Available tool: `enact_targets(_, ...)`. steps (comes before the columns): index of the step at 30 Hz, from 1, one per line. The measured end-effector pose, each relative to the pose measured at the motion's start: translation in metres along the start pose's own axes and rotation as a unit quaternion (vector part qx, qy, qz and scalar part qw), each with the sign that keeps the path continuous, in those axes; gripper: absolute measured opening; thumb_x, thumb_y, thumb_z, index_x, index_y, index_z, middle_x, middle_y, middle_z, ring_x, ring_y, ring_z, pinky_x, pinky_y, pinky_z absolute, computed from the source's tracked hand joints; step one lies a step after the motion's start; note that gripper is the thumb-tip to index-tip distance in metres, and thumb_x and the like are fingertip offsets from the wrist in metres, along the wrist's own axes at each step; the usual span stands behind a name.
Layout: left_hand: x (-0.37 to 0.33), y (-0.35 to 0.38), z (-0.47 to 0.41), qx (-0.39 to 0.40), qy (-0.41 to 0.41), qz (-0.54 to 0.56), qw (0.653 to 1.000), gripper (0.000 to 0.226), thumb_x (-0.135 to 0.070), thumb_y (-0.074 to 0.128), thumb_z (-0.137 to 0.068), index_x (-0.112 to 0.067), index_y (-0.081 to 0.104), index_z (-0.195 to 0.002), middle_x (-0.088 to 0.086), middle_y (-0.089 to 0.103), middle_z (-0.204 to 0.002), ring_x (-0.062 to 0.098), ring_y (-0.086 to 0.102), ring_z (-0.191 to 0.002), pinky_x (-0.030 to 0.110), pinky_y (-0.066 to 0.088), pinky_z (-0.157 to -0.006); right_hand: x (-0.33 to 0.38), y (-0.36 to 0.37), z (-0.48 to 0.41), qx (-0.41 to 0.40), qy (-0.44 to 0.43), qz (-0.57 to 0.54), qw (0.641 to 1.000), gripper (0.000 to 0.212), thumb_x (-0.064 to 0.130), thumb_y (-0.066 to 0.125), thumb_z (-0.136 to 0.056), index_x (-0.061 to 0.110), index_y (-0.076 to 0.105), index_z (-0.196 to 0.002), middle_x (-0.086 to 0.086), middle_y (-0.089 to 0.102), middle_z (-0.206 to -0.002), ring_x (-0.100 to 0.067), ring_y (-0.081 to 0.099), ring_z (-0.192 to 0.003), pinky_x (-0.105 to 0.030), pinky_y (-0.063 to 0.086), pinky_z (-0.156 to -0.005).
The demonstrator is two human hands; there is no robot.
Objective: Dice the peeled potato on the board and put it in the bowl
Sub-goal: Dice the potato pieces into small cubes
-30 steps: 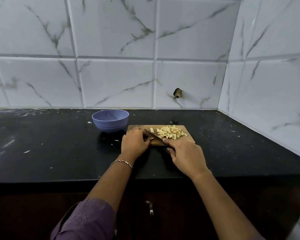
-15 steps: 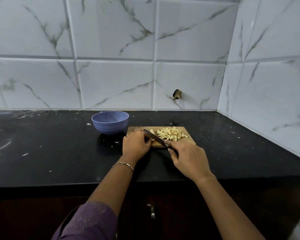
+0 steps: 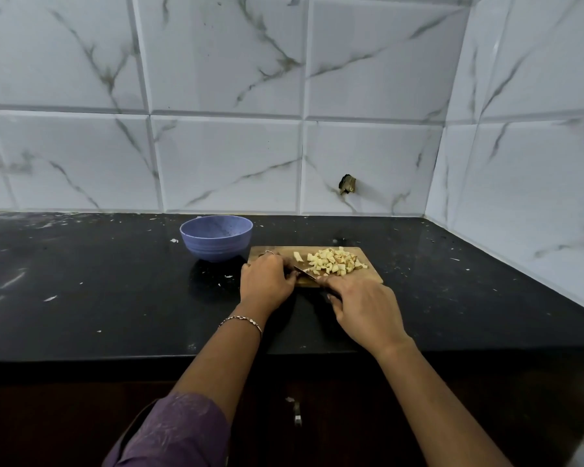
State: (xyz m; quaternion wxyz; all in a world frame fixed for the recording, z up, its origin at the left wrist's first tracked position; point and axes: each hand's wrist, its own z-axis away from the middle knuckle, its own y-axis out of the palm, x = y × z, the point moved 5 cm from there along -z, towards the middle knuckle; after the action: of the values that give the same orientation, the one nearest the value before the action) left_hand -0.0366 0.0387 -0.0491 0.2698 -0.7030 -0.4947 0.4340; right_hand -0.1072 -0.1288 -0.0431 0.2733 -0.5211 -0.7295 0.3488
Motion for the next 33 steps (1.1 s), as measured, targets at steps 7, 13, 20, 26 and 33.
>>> enact_targets(7, -0.008, 0.001, -0.002, -0.011, 0.035, -0.027, 0.999, 0.023, -0.042, 0.058, -0.094, -0.030, 0.071, -0.108, -0.005, 0.066, -0.113, 0.018, 0.059, -0.108, 0.036, 0.037, -0.092, -0.004, -0.001, 0.002, -0.009, 0.032, -0.016, 0.999, 0.033, 0.037, 0.050, -0.099, 0.040, 0.059, -0.131, 0.012, 0.066, -0.092, -0.006, 0.058, -0.080, -0.023, 0.050, -0.061)
enact_targets(13, -0.010, 0.000, -0.002, -0.016, 0.037, -0.031, 0.999, 0.021, -0.038, 0.057, -0.094, -0.030, 0.071, -0.108, -0.004, 0.065, -0.114, 0.019, 0.059, -0.109, 0.035, 0.037, -0.093, -0.005, 0.002, 0.000, -0.012, 0.035, -0.022, 0.999, 0.033, 0.038, 0.050, -0.098, 0.040, 0.060, -0.130, 0.012, 0.067, -0.088, -0.006, 0.058, -0.075, -0.024, 0.049, -0.058)
enact_targets(20, -0.010, 0.000, -0.002, -0.012, 0.036, -0.029, 0.999, 0.023, -0.035, 0.057, -0.094, -0.034, 0.071, -0.111, -0.006, 0.066, -0.115, 0.019, 0.058, -0.110, 0.036, 0.037, -0.093, -0.006, 0.002, -0.001, 0.007, 0.021, -0.035, 0.999, 0.030, 0.036, 0.055, -0.097, 0.040, 0.062, -0.126, 0.012, 0.068, -0.096, -0.005, 0.060, -0.084, -0.021, 0.046, -0.063)
enact_targets(26, -0.008, 0.005, -0.005, -0.009, 0.028, -0.032, 0.999, 0.022, -0.037, 0.057, -0.092, -0.031, 0.072, -0.107, -0.006, 0.066, -0.113, 0.019, 0.059, -0.109, 0.036, 0.037, -0.091, -0.006, 0.005, -0.001, 0.021, 0.021, -0.040, 0.999, 0.033, 0.035, 0.057, -0.096, 0.041, 0.060, -0.128, 0.014, 0.068, -0.099, -0.006, 0.060, -0.088, -0.023, 0.047, -0.065)
enact_targets(33, -0.008, 0.007, -0.006, -0.001, 0.027, -0.038, 0.999, 0.024, -0.040, 0.056, -0.091, -0.030, 0.071, -0.107, -0.006, 0.066, -0.112, 0.017, 0.059, -0.109, 0.036, 0.038, -0.093, -0.006, 0.000, 0.001, 0.000, 0.036, 0.003, 0.999, 0.024, 0.035, 0.053, -0.098, 0.036, 0.062, -0.121, 0.012, 0.063, -0.096, -0.009, 0.059, -0.085, -0.025, 0.051, -0.066)
